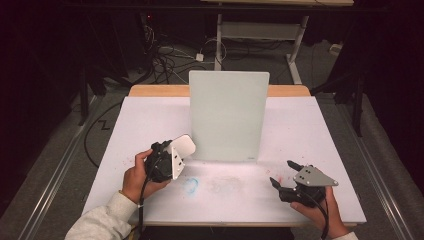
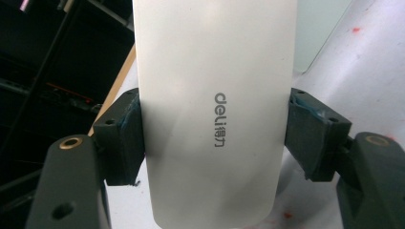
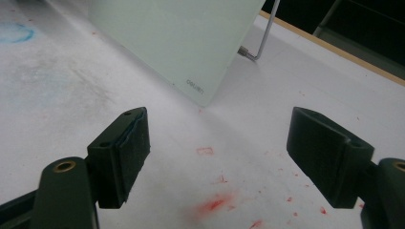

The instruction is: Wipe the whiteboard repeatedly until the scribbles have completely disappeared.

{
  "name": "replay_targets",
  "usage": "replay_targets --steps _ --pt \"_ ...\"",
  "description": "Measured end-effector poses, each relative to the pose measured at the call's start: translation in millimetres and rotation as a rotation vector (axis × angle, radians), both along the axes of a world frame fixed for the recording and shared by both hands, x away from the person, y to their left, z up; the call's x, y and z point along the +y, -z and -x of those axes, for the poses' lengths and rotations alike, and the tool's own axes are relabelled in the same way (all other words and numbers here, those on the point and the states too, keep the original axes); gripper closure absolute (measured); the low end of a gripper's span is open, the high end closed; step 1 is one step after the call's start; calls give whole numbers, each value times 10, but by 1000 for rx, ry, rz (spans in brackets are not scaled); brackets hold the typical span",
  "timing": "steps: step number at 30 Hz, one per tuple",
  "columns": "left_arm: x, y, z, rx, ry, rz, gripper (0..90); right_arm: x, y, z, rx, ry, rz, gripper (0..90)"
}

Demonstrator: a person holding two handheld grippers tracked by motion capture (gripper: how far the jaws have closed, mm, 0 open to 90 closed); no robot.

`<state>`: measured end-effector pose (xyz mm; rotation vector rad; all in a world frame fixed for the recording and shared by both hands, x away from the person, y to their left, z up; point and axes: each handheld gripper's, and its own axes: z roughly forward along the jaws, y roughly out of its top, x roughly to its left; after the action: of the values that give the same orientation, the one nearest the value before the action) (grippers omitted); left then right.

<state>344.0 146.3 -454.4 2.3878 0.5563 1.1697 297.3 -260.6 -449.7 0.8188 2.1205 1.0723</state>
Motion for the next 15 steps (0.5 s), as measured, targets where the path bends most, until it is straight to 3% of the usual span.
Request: replay_targets --steps 6,11,15 --pt "31 -40 12 43 3 51 291 -1 -2 -10 2 0 0 234" --pt "78 -63 17 87 1 123 291 5 4 -20 6 0 -2 234" --pt "112 -69 32 107 -2 145 291 1 5 -32 4 3 -2 234"
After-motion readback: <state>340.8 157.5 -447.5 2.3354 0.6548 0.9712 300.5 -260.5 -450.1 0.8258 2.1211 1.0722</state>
